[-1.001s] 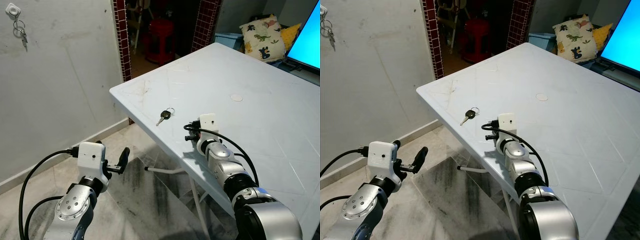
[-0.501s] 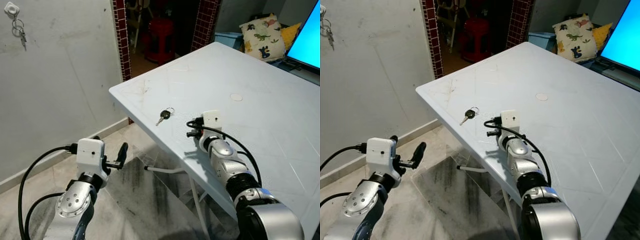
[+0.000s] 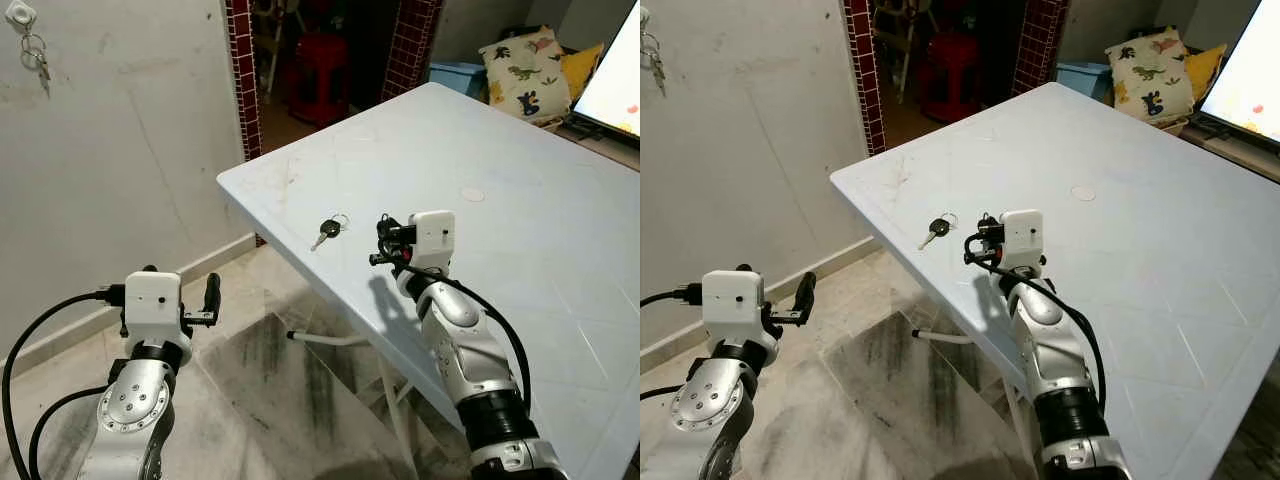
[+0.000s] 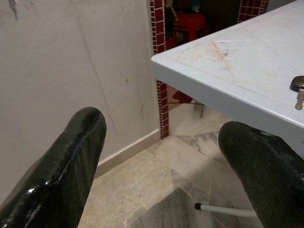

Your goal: Hang keys on a hook

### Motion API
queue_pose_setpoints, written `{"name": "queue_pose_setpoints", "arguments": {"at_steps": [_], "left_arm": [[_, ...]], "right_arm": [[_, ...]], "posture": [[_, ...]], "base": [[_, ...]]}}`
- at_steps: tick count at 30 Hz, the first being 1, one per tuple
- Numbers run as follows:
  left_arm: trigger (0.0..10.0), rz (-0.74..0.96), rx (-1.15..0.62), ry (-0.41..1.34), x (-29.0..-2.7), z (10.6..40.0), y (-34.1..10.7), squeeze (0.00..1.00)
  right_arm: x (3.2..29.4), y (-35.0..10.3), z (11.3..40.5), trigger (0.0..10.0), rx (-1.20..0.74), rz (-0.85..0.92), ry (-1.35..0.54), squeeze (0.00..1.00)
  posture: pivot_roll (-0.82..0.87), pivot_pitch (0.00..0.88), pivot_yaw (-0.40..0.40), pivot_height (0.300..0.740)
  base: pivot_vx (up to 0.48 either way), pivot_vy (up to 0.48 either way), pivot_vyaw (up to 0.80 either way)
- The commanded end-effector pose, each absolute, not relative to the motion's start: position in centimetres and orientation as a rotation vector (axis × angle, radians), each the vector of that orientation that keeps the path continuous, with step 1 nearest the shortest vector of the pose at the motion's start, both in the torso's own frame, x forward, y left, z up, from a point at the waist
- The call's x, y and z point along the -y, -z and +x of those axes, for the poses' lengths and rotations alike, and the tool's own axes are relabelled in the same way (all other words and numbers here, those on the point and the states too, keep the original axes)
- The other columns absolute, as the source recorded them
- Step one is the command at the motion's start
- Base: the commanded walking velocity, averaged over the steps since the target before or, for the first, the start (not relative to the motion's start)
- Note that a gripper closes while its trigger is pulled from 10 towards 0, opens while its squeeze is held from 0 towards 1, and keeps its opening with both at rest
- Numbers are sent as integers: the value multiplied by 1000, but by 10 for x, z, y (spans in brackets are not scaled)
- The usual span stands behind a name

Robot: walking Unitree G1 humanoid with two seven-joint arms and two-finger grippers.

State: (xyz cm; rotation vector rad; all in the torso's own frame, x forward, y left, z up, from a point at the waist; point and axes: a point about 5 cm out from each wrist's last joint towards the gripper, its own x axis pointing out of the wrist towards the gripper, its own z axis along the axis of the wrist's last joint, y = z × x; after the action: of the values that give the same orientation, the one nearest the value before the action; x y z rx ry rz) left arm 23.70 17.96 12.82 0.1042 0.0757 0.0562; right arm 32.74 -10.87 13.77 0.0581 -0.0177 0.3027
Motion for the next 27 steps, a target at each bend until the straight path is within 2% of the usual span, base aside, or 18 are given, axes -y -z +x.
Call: {"name": "queue_pose_setpoints", "arguments": {"at_steps": [1,9,21,27], "left_arm": [[10000,111,-70,-75,-181,237,-128,0],[10000,128,-48,-108,-184,241,-130,0],[10000,98,-59,-91,-182,242,-127,0],[10000,94,-68,-78,-181,243,-126,0]], "right_arm": [[107,-142,323,10000,21,62,-310,0],[103,-148,313,10000,8,60,-327,0],[101,-146,311,10000,-19,53,-329,0],[101,-145,312,10000,-30,65,-318,0]], "posture": [[190,13,-38,740],[192,3,-39,740],[195,0,-40,740],[194,0,-38,740]], "base": [[0,0,0],[0,0,0],[0,0,786],[0,307,92]]}}
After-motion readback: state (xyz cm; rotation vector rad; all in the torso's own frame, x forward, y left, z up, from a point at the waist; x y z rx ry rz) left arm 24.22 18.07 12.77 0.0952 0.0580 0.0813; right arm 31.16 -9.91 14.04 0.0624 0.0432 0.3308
